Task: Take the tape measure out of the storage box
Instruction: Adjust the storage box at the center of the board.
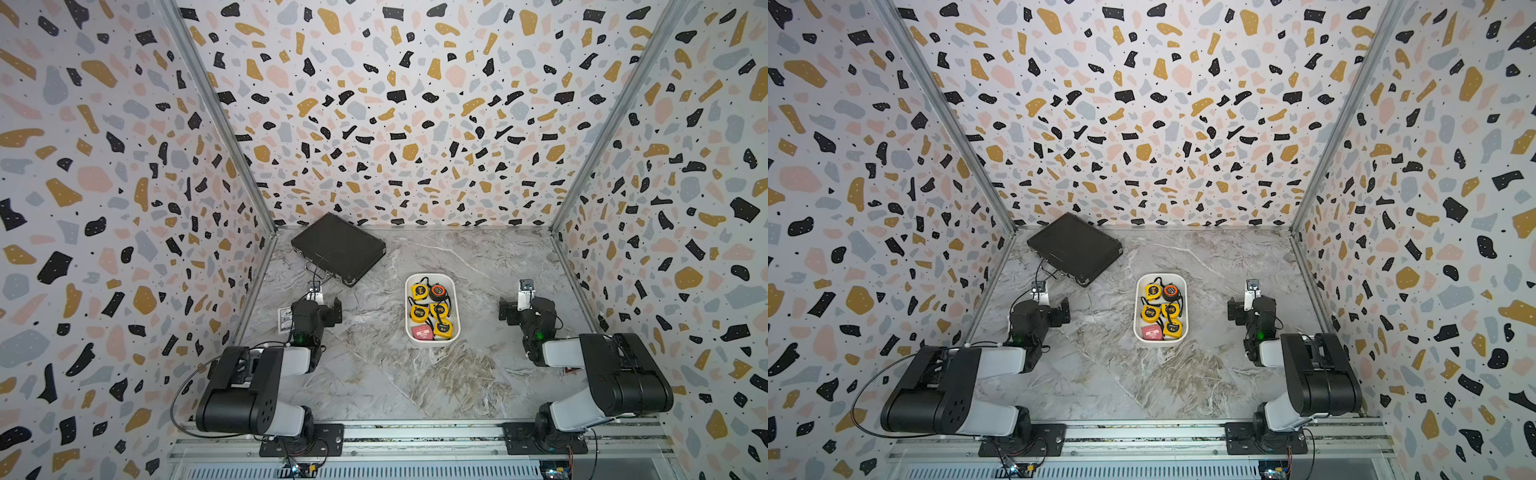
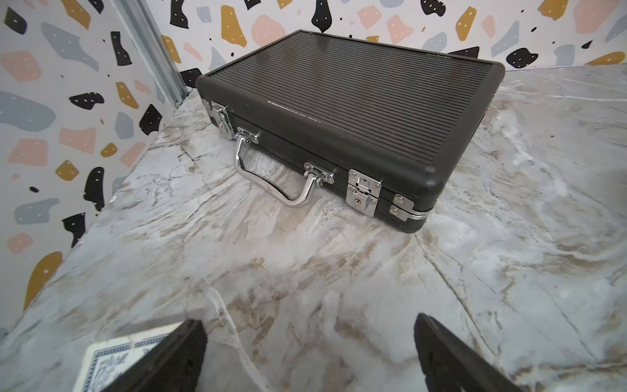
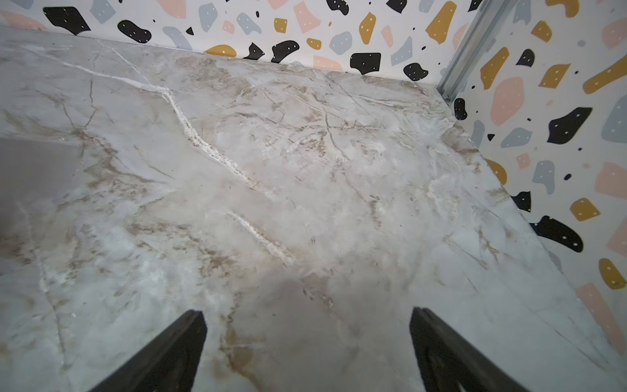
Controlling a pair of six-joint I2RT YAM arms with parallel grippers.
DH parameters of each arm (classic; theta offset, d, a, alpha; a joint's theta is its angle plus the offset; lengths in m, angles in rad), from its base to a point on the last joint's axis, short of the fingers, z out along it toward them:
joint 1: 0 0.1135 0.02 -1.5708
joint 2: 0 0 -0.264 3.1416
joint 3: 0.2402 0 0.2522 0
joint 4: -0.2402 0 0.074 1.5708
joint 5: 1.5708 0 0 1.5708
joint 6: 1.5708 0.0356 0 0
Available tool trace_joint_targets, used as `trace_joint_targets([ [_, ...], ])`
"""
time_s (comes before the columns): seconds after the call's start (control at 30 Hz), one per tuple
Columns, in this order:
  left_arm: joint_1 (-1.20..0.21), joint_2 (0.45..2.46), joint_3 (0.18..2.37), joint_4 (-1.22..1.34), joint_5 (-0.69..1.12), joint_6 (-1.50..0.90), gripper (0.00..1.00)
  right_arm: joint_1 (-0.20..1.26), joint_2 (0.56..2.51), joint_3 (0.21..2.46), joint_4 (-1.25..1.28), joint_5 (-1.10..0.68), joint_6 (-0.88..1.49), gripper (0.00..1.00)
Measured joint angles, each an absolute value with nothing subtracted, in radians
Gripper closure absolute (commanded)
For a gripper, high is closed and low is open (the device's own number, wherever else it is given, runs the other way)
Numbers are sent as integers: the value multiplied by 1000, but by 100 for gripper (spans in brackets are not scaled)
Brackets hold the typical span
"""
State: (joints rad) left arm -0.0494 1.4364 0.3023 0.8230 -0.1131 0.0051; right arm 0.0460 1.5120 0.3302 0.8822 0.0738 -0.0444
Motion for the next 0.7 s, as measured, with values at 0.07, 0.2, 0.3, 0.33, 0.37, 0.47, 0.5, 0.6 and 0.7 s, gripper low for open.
trace_joint_targets([
  [0.07,-52,1436,302,824,-112,7,0,46,1512,330,882,74,-45,1],
  [0.2,-54,1436,302,824,-109,7,0,46,1512,330,882,74,-46,1],
  [0.3,-54,1436,302,824,-107,7,0,46,1512,330,882,74,-46,1],
  [0.33,-54,1436,302,824,-107,7,0,46,1512,330,882,74,-46,1],
  [0.37,-54,1436,302,824,-105,7,0,46,1512,330,882,74,-46,1],
  [0.47,-52,1436,302,823,-97,7,0,46,1512,330,882,74,-46,1],
  [0.5,-51,1436,302,823,-93,7,0,46,1512,330,882,74,-46,1],
  [0.6,-51,1436,303,822,-87,7,0,46,1512,330,882,74,-46,1],
  [0.7,-51,1436,308,813,-86,7,0,46,1512,330,882,72,-46,1],
])
